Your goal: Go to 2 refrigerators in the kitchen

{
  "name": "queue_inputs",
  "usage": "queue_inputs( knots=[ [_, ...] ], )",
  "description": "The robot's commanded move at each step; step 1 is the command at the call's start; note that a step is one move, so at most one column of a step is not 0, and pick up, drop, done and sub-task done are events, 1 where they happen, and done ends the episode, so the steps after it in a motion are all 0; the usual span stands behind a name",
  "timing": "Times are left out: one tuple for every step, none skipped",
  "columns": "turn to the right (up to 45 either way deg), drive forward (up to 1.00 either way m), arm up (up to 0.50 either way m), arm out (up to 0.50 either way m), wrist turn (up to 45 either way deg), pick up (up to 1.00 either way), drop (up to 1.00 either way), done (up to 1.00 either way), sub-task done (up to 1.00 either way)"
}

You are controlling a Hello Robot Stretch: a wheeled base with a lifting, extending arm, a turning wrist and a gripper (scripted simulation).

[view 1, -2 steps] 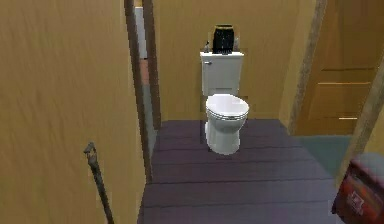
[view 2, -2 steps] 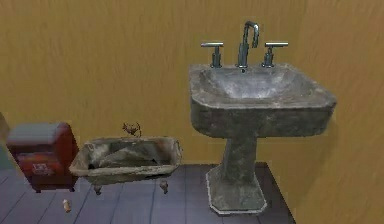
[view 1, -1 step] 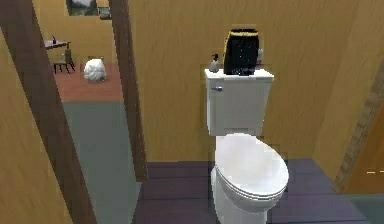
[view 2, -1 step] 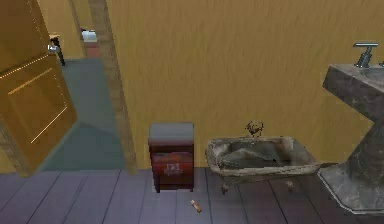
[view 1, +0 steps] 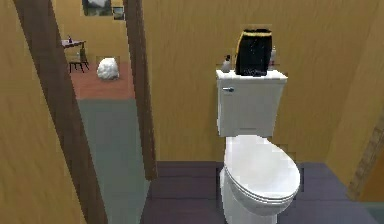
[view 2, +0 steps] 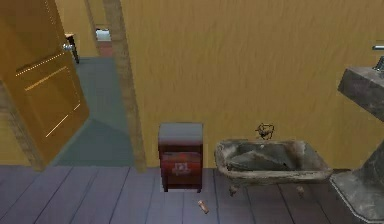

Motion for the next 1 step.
queue_inputs(
  knots=[
    [0.0,0.65,0.0,0.0,0.0,0.0,0.0,0.0,0.0]
  ],
)
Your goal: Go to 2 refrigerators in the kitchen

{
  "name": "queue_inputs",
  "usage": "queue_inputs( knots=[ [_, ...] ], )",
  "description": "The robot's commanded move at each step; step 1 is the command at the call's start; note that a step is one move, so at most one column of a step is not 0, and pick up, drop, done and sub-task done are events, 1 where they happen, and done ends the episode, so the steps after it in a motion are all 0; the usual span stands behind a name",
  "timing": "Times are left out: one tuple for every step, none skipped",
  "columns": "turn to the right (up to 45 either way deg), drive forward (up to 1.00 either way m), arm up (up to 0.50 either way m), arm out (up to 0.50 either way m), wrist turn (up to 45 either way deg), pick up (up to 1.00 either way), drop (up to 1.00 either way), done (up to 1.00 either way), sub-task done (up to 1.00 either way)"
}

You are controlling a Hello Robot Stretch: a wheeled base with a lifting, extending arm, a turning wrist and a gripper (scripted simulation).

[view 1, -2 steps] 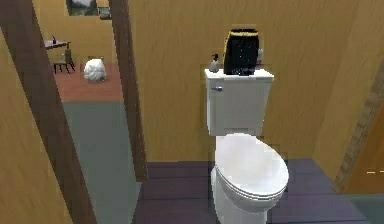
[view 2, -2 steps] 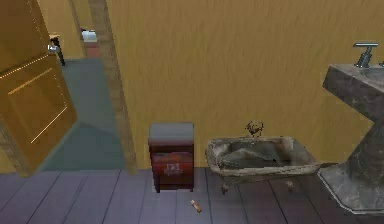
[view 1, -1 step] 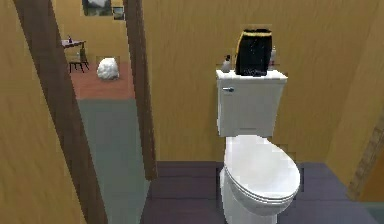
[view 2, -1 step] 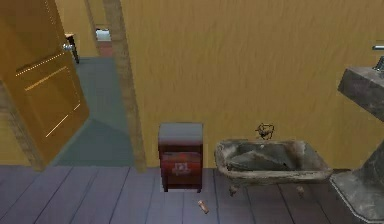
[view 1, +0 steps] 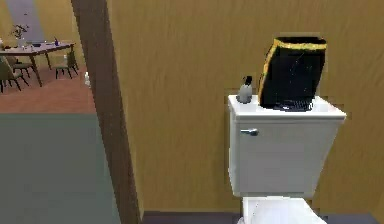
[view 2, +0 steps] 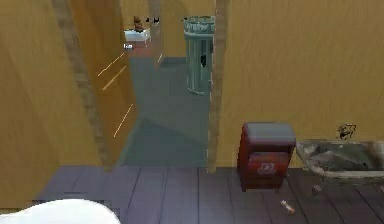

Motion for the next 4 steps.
queue_inputs(
  knots=[
    [-42.0,0.0,0.0,0.0,0.0,0.0,0.0,0.0,0.0],
    [0.0,0.85,0.0,0.0,0.0,0.0,0.0,0.0,0.0],
    [39.0,0.0,0.0,0.0,0.0,0.0,0.0,0.0,0.0],
    [0.0,1.0,0.0,0.0,0.0,0.0,0.0,0.0,0.0]
  ],
)
